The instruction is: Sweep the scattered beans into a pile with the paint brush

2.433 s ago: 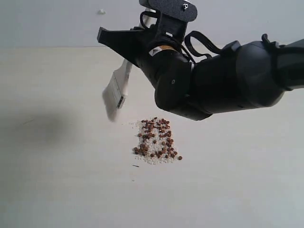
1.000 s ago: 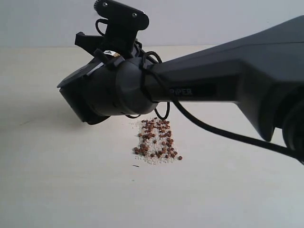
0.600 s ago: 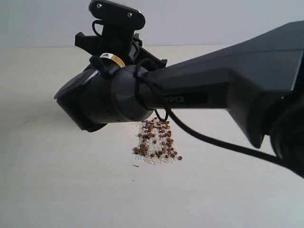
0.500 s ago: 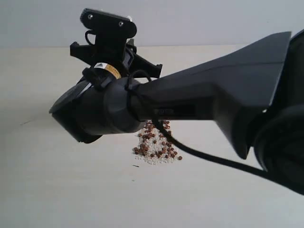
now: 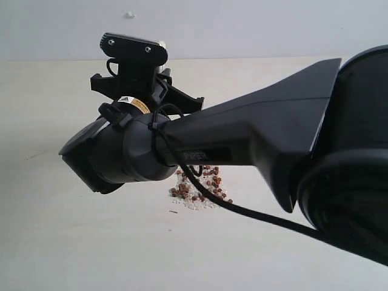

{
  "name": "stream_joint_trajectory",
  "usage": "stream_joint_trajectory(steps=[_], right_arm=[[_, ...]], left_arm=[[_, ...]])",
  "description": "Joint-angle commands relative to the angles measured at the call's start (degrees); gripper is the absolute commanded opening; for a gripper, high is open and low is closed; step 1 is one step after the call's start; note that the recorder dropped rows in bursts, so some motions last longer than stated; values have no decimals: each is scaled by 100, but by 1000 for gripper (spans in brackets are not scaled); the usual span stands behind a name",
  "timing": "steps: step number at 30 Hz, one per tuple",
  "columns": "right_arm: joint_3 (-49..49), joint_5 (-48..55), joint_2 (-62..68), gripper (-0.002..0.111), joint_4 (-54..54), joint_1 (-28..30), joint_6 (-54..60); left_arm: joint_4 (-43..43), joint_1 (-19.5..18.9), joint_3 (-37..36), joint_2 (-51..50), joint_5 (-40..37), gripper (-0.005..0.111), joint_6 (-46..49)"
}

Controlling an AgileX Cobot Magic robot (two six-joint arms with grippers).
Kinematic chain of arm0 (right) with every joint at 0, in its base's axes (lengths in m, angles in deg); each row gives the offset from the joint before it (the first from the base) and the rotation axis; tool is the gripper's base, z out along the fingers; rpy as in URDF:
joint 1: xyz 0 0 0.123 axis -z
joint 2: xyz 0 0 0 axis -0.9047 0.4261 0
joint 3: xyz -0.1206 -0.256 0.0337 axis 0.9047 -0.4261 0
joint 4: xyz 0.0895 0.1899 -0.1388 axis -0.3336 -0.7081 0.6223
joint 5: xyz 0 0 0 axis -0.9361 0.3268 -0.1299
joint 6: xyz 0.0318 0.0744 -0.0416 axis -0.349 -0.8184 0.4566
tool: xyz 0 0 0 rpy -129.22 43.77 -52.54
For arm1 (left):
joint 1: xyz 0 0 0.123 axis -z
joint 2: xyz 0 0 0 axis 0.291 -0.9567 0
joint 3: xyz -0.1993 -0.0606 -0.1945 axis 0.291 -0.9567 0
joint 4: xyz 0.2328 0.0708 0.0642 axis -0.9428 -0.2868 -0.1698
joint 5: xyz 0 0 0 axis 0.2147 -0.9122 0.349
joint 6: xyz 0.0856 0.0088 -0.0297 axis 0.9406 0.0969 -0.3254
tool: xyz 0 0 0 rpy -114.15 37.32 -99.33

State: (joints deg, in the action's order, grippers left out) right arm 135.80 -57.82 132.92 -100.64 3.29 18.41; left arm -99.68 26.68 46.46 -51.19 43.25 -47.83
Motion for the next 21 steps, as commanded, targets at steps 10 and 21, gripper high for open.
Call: stream_joint_trajectory(steps=[10, 21], right_arm=[[48, -68, -9, 0, -565, -17, 235], [48, -68, -9, 0, -883, -17, 235]], left_arm=[[-5, -8, 9, 37, -16, 0, 14], [-5, -8, 9, 37, -16, 0, 14]])
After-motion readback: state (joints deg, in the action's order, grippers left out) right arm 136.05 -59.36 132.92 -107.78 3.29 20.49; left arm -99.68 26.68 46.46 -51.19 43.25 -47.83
